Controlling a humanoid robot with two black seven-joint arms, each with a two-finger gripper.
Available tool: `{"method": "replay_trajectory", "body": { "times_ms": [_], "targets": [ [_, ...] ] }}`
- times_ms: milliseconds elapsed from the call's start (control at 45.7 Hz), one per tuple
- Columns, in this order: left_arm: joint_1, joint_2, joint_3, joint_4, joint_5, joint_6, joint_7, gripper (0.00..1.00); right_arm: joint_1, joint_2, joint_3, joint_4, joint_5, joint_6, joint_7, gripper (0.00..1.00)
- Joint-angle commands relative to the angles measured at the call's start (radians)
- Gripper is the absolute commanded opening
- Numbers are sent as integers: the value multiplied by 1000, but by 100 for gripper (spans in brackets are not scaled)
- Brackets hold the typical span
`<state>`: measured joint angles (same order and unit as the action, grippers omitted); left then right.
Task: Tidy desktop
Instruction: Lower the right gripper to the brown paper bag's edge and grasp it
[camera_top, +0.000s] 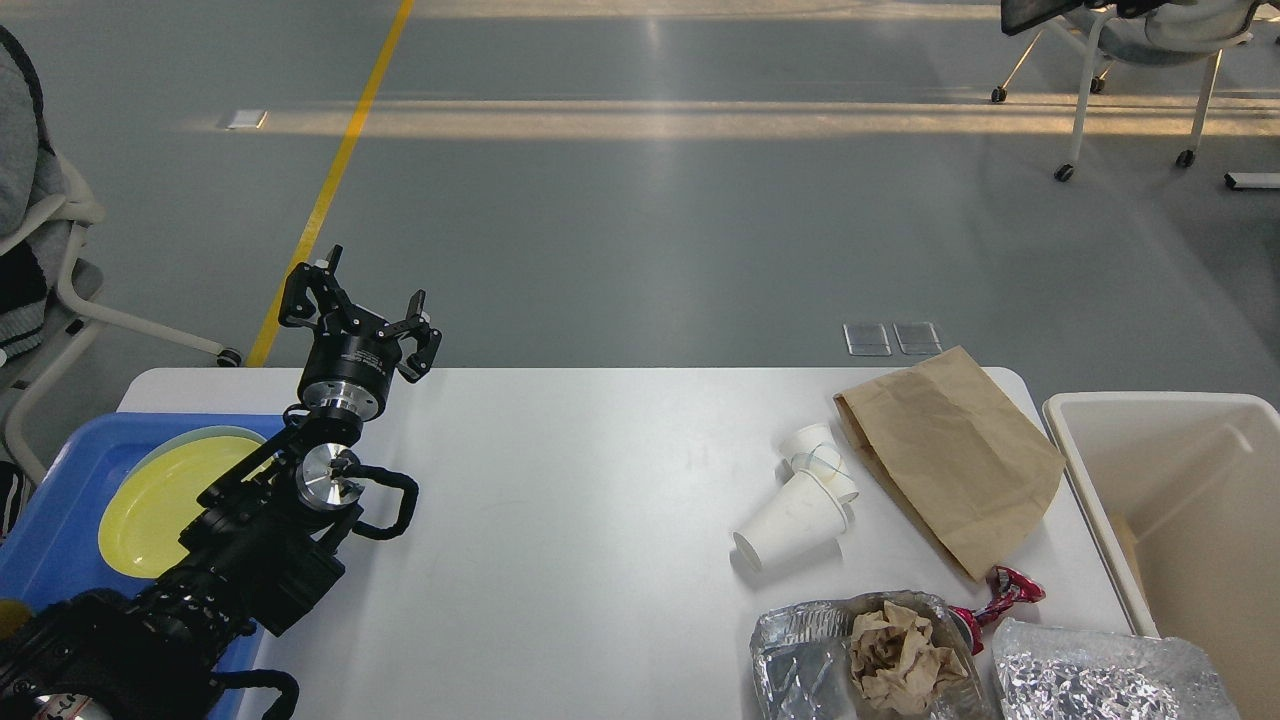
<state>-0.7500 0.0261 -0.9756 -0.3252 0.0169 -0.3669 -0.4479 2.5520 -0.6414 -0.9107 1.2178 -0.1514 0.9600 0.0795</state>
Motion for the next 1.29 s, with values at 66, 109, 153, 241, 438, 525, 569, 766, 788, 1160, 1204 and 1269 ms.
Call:
{"method": "replay_trajectory", "body": {
  "times_ms": [66,109,153,241,438,525,569,766,788,1160,1204,1269],
  "targets": [
    [0,0,0,0,0,0,0,100,-219,0,-4,-40,-59,0,-3,100],
    [0,0,0,0,0,0,0,100,-284,2,-4,-57,-88,0,-1,100],
    [0,0,0,0,0,-1,0,100,-360,5,-2,-76,-115,0,-1,100],
    [0,0,0,0,0,0,0,100,-510,19,-2,-118,-174,-107,0,100],
    [0,0,0,0,0,0,0,100,-867,75,-4,-254,-295,-495,3,100],
    [0,0,0,0,0,0,0,100,-1016,147,-8,-333,-323,-656,3,100],
    [1,0,0,0,0,0,0,100,-1085,180,-8,-380,-324,-705,2,100],
    [0,0,0,0,0,0,0,100,-1266,218,1,-569,-324,-741,6,100],
    [0,0,0,0,0,-1,0,100,-1283,224,3,-584,-324,-744,6,100],
    [0,0,0,0,0,0,0,100,-1409,236,10,-684,-317,-745,14,98],
    [0,0,0,0,0,0,0,100,-1411,236,13,-682,-315,-745,16,96],
    [0,0,0,0,0,0,0,100,-1414,238,22,-681,-313,-745,14,91]
  ]
}}
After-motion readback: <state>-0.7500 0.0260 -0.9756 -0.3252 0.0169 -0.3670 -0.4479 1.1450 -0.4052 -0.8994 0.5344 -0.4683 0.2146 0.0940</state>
